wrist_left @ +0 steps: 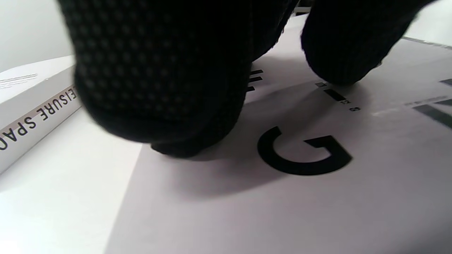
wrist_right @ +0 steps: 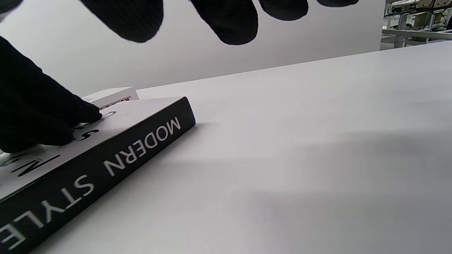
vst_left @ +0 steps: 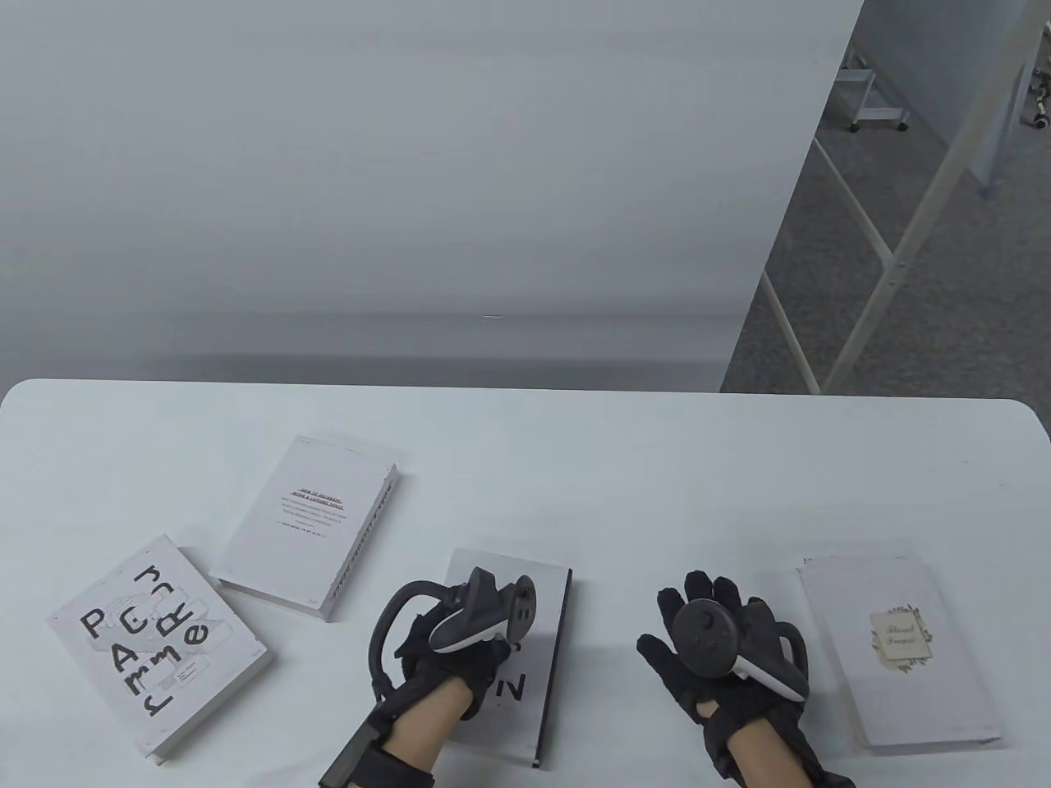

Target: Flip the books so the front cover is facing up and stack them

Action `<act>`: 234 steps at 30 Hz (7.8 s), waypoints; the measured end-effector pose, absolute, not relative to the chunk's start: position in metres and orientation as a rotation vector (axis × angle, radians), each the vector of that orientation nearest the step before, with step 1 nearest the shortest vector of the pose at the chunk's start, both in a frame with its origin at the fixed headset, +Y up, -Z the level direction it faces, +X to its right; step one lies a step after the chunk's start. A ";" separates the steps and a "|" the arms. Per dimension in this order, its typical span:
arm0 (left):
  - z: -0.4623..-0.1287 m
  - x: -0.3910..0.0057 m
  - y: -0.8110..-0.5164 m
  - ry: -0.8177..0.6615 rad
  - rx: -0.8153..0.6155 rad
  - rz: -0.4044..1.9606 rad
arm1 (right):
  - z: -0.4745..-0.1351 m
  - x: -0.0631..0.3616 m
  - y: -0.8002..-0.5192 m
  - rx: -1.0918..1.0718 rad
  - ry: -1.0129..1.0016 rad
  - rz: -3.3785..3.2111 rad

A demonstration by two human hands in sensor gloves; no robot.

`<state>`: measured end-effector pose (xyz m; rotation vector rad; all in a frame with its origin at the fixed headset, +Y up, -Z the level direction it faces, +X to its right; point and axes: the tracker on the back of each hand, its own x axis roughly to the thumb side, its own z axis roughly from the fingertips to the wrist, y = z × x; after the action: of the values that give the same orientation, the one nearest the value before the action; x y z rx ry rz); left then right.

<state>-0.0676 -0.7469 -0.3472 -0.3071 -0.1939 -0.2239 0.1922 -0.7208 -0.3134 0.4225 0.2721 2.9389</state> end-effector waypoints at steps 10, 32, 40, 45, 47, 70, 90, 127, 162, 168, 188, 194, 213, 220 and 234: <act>-0.327 -0.048 -0.743 -0.250 -0.363 0.059 | -0.314 0.179 -0.747 0.467 0.399 2.956; -0.323 -0.112 -0.767 -0.195 -0.291 0.443 | -0.321 0.178 -0.776 0.388 0.516 2.776; -0.329 -0.138 -0.792 -0.109 -0.363 0.756 | -0.321 0.177 -0.779 0.365 0.545 2.664; -0.329 -0.136 -0.800 -0.120 -0.385 0.827 | -0.323 0.177 -0.783 0.397 0.597 2.625; -0.329 -0.136 -0.803 -0.114 -0.391 0.867 | -0.322 0.175 -0.784 0.391 0.607 2.596; -0.330 -0.136 -0.817 -0.104 -0.443 1.015 | -0.310 0.171 -0.761 0.509 0.220 2.585; -0.336 -0.149 -0.817 -0.076 -0.476 0.907 | -0.282 0.122 -0.744 1.052 -0.133 2.752; -0.295 -0.201 -0.636 -0.378 0.102 -0.024 | -0.321 0.174 -0.751 0.142 0.030 2.156; -0.299 -0.231 -0.633 -0.310 -0.001 0.052 | -0.470 0.075 -0.832 -0.371 0.343 1.363; -0.300 -0.231 -0.635 -0.305 -0.011 0.049 | -0.461 0.068 -0.826 -0.291 0.371 1.331; -0.303 -0.206 -0.648 -0.398 0.056 0.046 | -0.353 0.200 -0.717 0.270 0.097 2.130; -0.304 -0.194 -0.657 -0.406 0.023 -0.044 | -0.326 0.256 -0.701 0.238 0.176 2.370; -0.309 -0.208 -0.661 -0.372 0.028 0.006 | -0.295 0.411 -0.715 -0.574 0.206 2.818; -0.310 -0.208 -0.663 -0.372 0.002 0.016 | -0.287 0.443 -0.748 -0.541 0.268 2.620; -0.310 -0.207 -0.665 -0.368 -0.023 0.016 | -0.297 0.439 -0.764 -0.507 0.369 2.712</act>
<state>-0.2071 -0.6647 -0.3104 -0.0225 -0.3675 0.0159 0.4386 -0.7636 -0.2971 -0.5070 0.3692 2.7123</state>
